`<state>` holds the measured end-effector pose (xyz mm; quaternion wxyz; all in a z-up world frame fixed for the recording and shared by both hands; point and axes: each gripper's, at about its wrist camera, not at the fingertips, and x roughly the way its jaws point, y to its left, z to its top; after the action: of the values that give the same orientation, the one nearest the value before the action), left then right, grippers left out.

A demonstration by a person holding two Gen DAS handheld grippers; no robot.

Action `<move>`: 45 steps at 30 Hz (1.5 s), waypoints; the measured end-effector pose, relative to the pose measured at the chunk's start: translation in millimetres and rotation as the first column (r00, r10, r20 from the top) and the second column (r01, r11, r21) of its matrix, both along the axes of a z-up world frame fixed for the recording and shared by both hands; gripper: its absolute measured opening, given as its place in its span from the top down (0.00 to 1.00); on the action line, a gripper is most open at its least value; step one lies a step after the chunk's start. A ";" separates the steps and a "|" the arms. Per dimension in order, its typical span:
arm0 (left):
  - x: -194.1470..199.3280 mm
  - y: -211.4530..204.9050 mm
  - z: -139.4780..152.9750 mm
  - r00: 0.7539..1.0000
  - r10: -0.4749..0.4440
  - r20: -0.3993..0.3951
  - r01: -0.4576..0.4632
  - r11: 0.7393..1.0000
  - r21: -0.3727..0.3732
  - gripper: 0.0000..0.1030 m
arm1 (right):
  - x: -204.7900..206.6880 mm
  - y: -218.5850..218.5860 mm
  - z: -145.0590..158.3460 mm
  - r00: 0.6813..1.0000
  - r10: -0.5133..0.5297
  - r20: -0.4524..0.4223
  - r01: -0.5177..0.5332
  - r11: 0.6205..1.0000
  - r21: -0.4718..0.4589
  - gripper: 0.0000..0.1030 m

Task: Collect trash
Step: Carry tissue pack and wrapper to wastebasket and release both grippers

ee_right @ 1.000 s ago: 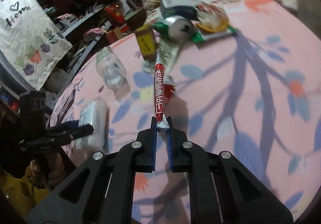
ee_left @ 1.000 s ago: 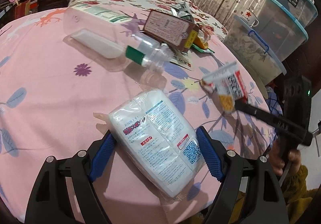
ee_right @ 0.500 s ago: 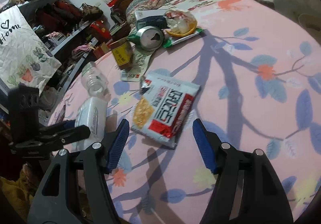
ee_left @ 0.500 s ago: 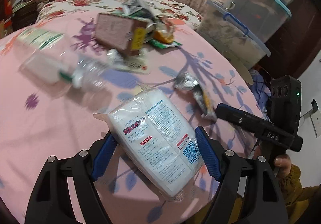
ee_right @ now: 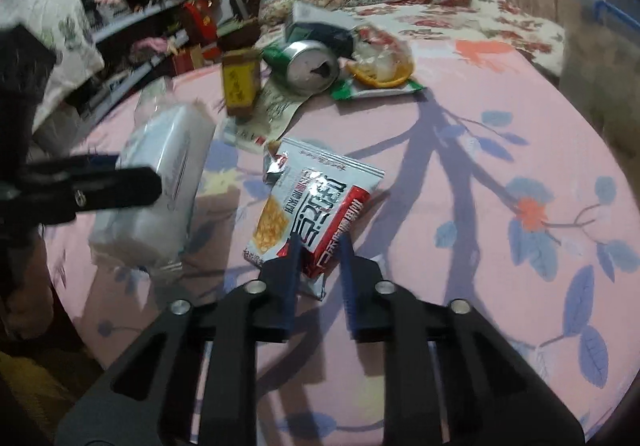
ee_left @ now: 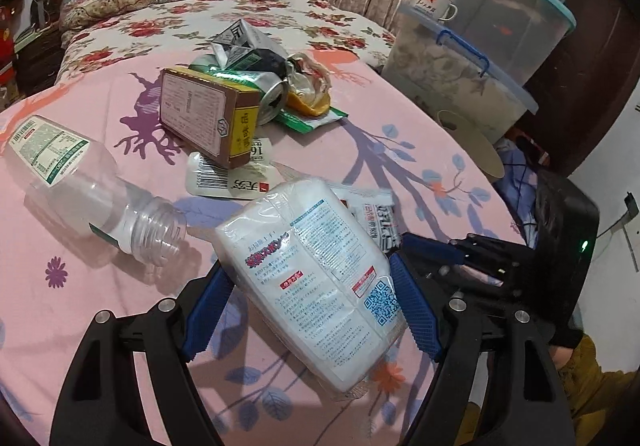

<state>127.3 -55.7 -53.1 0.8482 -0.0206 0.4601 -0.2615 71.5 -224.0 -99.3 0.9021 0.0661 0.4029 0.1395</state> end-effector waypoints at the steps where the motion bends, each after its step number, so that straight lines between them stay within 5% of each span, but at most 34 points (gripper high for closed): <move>1: 1.7 -1.5 -0.7 1.000 0.000 -0.003 0.000 1.000 0.004 0.28 | -0.5 -4.8 0.4 1.000 -0.014 0.007 0.014 1.000 -0.002 0.83; 12: 25.0 -68.9 7.3 0.994 -0.111 0.002 0.111 0.993 0.039 0.28 | -15.5 -103.1 12.1 0.967 -0.242 0.074 0.235 0.967 0.096 0.87; 21: 64.1 -218.8 15.5 0.933 -0.353 0.062 0.349 0.935 0.066 0.28 | -20.5 -224.4 12.7 0.868 -0.488 0.092 0.472 0.868 0.151 0.88; 30: 104.0 -351.6 -5.0 0.891 -0.453 0.014 0.450 0.889 0.088 0.28 | -4.1 -314.4 6.6 0.797 -0.601 0.054 0.580 0.788 0.207 0.88; 36: 127.9 -429.1 -11.7 0.883 -0.469 0.017 0.466 0.879 0.100 0.20 | -2.0 -357.6 4.5 0.703 -0.711 0.023 0.687 0.686 0.242 0.85; 37: 133.6 -440.3 -18.5 0.886 -0.463 -0.012 0.462 0.880 0.116 0.20 | -2.6 -359.1 4.0 0.698 -0.716 0.018 0.691 0.679 0.249 0.83; 39: 140.9 -448.1 -26.3 0.895 -0.442 -0.050 0.445 0.887 0.123 0.20 | -6.2 -359.0 3.2 0.692 -0.722 0.024 0.693 0.673 0.258 0.52; 40: 142.3 -448.1 -28.3 0.896 -0.438 -0.064 0.443 0.889 0.115 0.18 | -10.3 -357.6 3.7 0.680 -0.732 0.038 0.700 0.664 0.263 0.22; 45: 140.7 -432.9 -21.4 0.896 -0.440 -0.066 0.444 0.895 0.055 0.14 | -26.6 -350.1 10.9 0.641 -0.762 0.092 0.715 0.636 0.289 0.22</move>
<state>268.0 -488.6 -74.5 0.7547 0.1067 0.4831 -0.4308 45.0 -574.2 -88.5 0.9021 0.3131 0.2257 -0.1928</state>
